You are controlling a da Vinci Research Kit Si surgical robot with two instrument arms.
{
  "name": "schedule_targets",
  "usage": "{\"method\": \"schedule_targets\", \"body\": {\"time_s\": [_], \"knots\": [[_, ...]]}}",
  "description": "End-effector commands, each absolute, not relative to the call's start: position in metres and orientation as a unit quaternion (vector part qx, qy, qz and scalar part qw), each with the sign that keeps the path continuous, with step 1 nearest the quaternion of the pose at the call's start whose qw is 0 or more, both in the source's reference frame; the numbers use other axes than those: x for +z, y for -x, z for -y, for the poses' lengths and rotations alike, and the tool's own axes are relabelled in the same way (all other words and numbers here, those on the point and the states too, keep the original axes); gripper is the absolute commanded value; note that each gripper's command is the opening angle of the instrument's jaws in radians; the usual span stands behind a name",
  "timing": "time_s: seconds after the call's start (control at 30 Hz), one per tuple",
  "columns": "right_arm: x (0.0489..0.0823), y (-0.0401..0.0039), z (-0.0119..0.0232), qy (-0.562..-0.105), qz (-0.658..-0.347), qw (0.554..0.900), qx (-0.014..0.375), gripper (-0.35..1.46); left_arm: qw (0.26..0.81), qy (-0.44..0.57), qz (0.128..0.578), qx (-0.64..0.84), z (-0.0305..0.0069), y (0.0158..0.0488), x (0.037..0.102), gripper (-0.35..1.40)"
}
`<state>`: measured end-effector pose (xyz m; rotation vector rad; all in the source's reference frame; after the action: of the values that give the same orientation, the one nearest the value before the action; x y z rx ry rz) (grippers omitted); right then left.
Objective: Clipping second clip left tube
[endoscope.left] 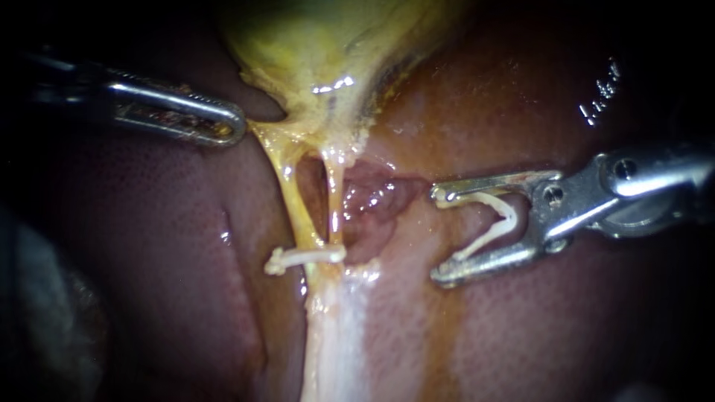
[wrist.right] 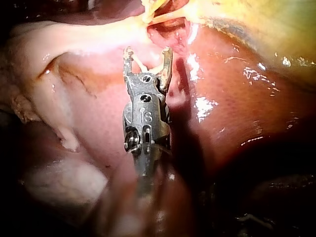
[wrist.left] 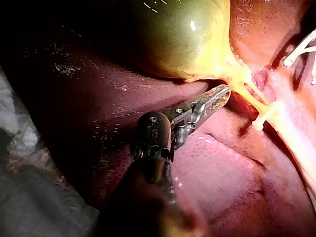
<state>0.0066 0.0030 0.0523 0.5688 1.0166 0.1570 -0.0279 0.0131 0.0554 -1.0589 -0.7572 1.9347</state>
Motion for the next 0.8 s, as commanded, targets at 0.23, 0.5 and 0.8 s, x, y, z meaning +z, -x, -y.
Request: {"method": "schedule_targets", "body": {"time_s": [0.23, 0.5, 0.8], "knots": [[0.0528, -0.0108, -0.0019, -0.327, -0.499, 0.787, 0.159, 0.49, 0.395, 0.418, 0.297, 0.763, -0.0128, 0.0282, 0.0551, -0.35], [0.0536, -0.0147, -0.0007, -0.371, -0.513, 0.75, 0.191, 0.48, 0.398, 0.417, 0.295, 0.762, -0.0124, 0.0289, 0.0546, -0.35], [0.0561, -0.0155, -0.0015, -0.399, -0.511, 0.724, 0.236, 0.47, 0.398, 0.417, 0.295, 0.762, -0.0124, 0.029, 0.0545, -0.35]]}}
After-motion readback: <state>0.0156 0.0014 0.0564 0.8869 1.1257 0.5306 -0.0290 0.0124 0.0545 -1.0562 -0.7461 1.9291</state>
